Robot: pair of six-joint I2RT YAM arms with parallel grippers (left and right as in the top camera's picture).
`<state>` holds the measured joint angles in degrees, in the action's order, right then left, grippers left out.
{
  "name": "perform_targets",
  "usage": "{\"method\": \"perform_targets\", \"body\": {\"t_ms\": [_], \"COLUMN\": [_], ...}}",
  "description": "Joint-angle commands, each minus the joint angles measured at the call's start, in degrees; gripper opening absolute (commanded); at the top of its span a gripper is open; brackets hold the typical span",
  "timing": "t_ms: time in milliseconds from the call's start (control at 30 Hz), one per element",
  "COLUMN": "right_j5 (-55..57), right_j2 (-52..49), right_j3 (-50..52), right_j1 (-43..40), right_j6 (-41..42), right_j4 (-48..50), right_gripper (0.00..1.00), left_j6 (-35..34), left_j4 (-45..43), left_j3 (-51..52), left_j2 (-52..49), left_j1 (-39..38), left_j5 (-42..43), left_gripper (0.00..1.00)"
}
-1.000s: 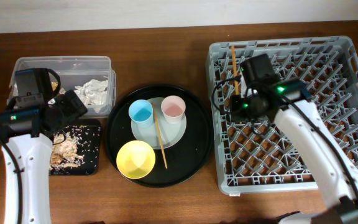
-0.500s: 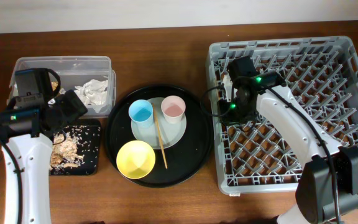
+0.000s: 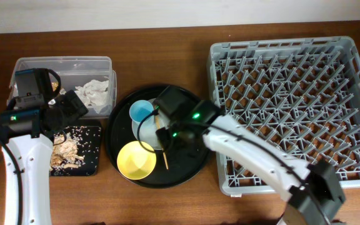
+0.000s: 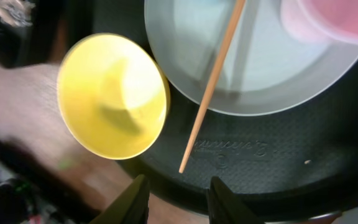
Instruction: Sort waste into correct bins and load items into the dishwasher rack
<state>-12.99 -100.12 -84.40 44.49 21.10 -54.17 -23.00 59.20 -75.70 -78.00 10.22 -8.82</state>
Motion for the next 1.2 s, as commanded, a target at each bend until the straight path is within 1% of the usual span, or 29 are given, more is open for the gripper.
{"method": "perform_targets", "body": {"t_ms": [0,167,267,300,367,433,500,633,700,800,933,1000,1100,1167], "right_j5": [11.5,11.3,9.6,9.5,8.8,8.1,7.1,5.9,5.9,6.2,6.1,6.1,6.1,6.1], "right_j2": [-5.6,-15.2,-16.1,-16.1,-16.4,-16.5,-16.5,-16.5,-16.5,-16.2,-9.4,-3.8,8.0,13.0], "right_j3": [1.4,1.5,1.5,1.5,1.5,1.5,1.5,1.5,1.5,1.5,-0.9,-2.2,-3.7,-3.7], "right_j1": [5.2,6.6,6.6,6.6,6.6,6.6,6.6,6.6,6.5,6.3,0.2,-1.9,-8.0,-13.5], "right_j6": [6.9,8.0,8.4,8.4,8.4,8.4,8.4,8.4,8.4,8.4,8.2,7.7,6.0,1.6], "right_j4": [1.5,2.6,3.4,3.7,3.7,3.7,3.7,3.6,3.5,2.9,-3.5,-5.4,-10.0,-14.0], "right_gripper": [0.34,0.35,0.35,0.33,0.25,0.21,0.13,0.12,0.04,0.04,0.04,0.04,0.04,0.04], "left_j6": [0.1,0.1,0.1,0.1,0.1,0.1,0.1,0.1,0.1,0.1,0.1,0.1,0.1,0.1], "left_j4": [0.1,0.1,0.1,0.1,0.1,0.1,0.1,0.1,0.1,0.1,0.1,0.1,0.1,0.1], "left_j3": [-0.7,-0.7,-0.7,-0.7,-0.7,-0.7,-0.7,-0.7,-0.7,-0.7,-0.7,-0.7,-0.7,-0.7], "left_j2": [0.5,0.5,0.5,0.5,0.5,0.5,0.5,0.5,0.5,0.5,0.5,0.5,0.5,0.5], "left_j1": [0.3,0.3,0.3,0.3,0.3,0.3,0.3,0.3,0.3,0.3,0.3,0.3,0.3,0.3], "left_j5": [0.0,0.0,0.0,0.0,0.0,0.0,0.0,0.0,0.0,0.0,0.0,0.0,0.0,0.0], "left_gripper": [0.99,0.99,0.99,0.99,0.99,0.99,0.99,0.99,0.99,0.99,0.99,0.99,0.99,0.99]}}
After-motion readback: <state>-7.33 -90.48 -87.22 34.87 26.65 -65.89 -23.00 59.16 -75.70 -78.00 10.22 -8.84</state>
